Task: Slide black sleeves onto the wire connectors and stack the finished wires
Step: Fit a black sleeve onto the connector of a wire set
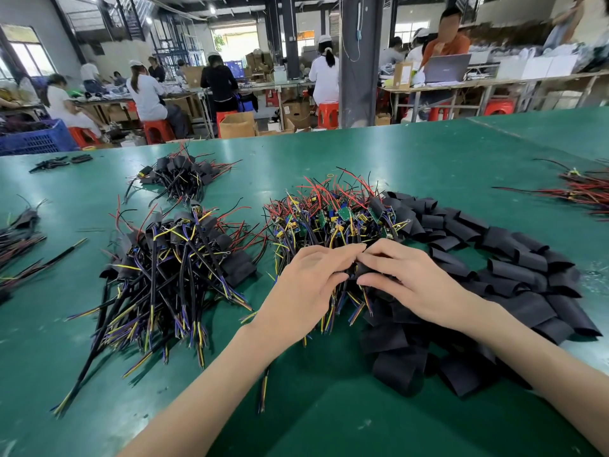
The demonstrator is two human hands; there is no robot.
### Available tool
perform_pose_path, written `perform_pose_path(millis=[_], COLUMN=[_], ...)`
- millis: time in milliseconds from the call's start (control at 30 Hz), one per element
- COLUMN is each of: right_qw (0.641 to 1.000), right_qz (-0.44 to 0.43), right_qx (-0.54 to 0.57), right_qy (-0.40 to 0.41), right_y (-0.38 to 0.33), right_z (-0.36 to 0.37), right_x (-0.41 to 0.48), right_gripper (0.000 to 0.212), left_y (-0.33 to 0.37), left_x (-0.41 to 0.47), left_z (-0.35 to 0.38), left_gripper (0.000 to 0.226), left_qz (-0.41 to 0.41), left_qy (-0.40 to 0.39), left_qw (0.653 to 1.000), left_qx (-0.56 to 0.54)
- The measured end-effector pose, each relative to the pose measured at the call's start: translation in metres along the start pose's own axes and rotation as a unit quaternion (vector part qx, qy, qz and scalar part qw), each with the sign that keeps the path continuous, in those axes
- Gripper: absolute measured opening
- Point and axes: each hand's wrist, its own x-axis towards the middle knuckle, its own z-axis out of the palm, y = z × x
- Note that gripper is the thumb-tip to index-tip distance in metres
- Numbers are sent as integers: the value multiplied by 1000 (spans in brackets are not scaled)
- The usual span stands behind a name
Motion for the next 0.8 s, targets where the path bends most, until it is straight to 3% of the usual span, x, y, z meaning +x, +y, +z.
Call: perform_pose_path(millis=[200, 367, 567, 667, 800], right_qw=[1000, 999, 997, 988, 945], right_qz=[-10, -7, 2, 29, 109], right_qx=[-1, 28, 77, 149, 310], right_qy=[7, 21, 16, 5, -12], right_y=[-2, -4, -3, 2, 7], right_z=[6, 5, 1, 0, -3], right_x=[-1, 1, 2, 3, 2], right_gripper=[36, 36, 30, 26, 23], left_y=[1, 1, 0, 0, 1], left_x=[-1, -1, -2, -2, -1], left_z=[1, 1, 1, 3, 6], left_gripper=[46, 52, 58, 50, 41], left_qz=[13, -67, -69, -33, 33], left_qy=[23, 53, 73, 74, 80], left_qw=[1000, 994, 991, 992, 992], left_qx=[8, -70, -93, -96, -95])
